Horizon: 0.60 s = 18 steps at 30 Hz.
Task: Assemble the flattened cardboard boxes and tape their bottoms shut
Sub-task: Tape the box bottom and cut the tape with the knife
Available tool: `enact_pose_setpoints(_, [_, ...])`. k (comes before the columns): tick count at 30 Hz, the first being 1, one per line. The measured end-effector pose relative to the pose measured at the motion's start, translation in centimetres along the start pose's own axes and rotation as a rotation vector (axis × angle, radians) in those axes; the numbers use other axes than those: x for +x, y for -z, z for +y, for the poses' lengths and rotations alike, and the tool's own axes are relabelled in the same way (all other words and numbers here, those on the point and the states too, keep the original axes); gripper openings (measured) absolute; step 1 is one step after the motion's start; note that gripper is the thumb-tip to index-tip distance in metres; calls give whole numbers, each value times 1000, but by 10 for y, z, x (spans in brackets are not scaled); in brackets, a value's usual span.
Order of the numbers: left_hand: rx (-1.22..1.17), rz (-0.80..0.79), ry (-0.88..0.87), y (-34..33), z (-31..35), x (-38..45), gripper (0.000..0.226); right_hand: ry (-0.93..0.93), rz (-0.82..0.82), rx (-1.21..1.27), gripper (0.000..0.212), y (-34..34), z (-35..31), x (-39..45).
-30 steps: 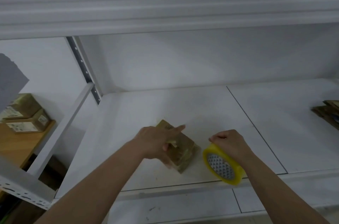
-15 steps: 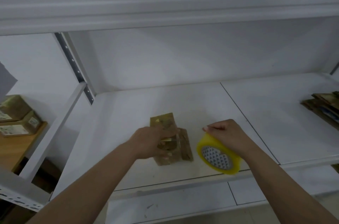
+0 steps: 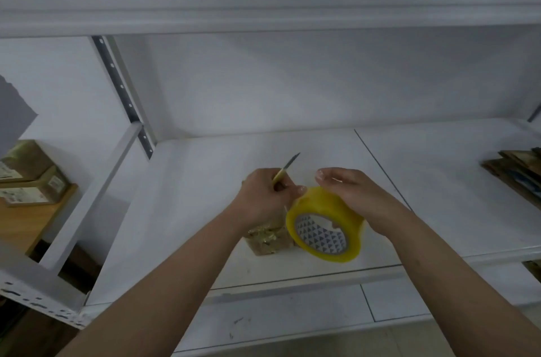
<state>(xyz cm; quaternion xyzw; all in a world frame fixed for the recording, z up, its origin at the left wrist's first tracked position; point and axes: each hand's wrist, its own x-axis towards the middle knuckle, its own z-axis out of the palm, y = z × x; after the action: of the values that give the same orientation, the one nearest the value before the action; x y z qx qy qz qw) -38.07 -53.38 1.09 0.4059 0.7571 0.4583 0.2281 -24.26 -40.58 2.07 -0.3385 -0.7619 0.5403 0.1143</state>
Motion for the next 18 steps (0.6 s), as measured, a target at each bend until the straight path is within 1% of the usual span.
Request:
enact_pose_setpoints(2, [41, 66, 4, 12, -1, 0, 29, -4, -22, 115, 46, 5, -6, -3])
enact_pose_setpoints(4, [3, 107, 25, 21, -2, -3, 28, 31, -39, 185, 53, 9, -13, -4])
enact_pose_setpoints(6, [-60, 143, 61, 28, -1, -6, 30, 49, -67, 208, 57, 11, -19, -1])
enact_pose_setpoints(8, [-77, 194, 94, 38, -1, -8, 30, 56, -103, 218, 56, 14, -22, 1])
enact_pose_setpoints(10, [-77, 257, 131, 55, -4, -13, 31, 54, -129, 176, 56, 21, -20, 2])
enact_pose_setpoints(11, [-85, 284, 149, 63, -9, -16, 31, 43, -124, 117, 57, 24, -17, 3])
enact_pose_setpoints(12, [-92, 298, 170, 70, -16, -21, 31, 31, -111, 8, 55, 26, -12, 6])
enact_pose_setpoints(14, [-96, 270, 232, 71, -34, -34, 32, 24, -78, -303, 45, 25, -1, 13])
enact_pose_setpoints(15, [-105, 246, 272, 66, -45, -41, 33, 24, -71, -438, 44, 22, 5, 16])
enact_pose_setpoints(17, [-141, 228, 343, 51, -64, -55, 34, 20, -76, -573, 45, 14, 13, 19])
enact_pose_setpoints(18, [-156, 236, 365, 45, -72, -60, 35, 21, -81, -627, 42, 10, 15, 20])
